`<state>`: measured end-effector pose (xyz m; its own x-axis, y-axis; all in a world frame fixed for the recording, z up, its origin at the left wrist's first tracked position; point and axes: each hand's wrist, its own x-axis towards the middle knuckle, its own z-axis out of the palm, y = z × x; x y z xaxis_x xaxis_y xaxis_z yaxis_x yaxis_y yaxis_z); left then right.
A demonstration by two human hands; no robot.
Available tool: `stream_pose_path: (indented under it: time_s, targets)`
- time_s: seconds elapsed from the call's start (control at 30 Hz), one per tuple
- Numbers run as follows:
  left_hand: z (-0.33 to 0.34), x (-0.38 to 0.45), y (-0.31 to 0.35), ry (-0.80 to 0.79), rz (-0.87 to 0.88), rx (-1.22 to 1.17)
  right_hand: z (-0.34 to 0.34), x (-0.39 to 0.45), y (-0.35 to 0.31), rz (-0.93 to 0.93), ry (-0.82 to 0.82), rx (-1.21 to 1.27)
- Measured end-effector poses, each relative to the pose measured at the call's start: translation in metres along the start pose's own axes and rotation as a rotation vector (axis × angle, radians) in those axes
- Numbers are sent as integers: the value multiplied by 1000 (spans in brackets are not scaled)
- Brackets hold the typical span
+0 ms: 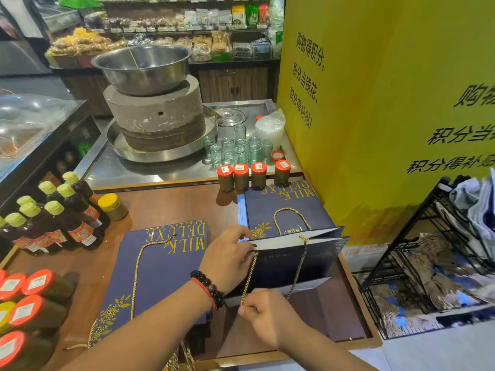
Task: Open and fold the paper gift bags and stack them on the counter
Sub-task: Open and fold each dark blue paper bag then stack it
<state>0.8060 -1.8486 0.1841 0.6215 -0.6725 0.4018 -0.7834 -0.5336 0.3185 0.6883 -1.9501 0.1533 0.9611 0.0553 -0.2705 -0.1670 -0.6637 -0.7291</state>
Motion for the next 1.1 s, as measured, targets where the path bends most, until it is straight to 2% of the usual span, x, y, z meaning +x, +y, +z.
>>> stream_pose_path:
  time_s: [0.17, 0.23, 0.33, 0.37, 0.4, 0.5, 0.6, 0.77, 0.93, 1.1]
  targets:
    - [0, -1, -1, -8, 15, -1, -16, -7, -3, -8, -34, -318]
    - [-2, -2, -3, -19, 23, -22, -37, -9, -10, -4, 109, -409]
    - [-6, -3, -5, -49, 9, -60, -85, 0, -17, -38, 465, -436]
    - [-7, -4, -5, -55, -5, -62, -104, 7, -16, -45, 539, -456]
    - [-8, -4, -5, -63, -23, -58, -122, 15, -12, -13, 545, -489]
    - [-6, -6, -5, -83, -68, -39, -159, 39, 0, 313, 262, -631]
    - [-5, -7, -4, -98, -114, -22, -165, 50, 14, 513, 60, -563]
    - [-1, -10, -2, -104, -132, 41, -171, 48, 13, 452, 20, -405]
    - [-1, -10, 4, -95, -112, 46, -171, 39, 6, 426, -105, -434]
    - [0, -16, 11, -88, -72, 37, -164, 30, 2, 393, -253, -217]
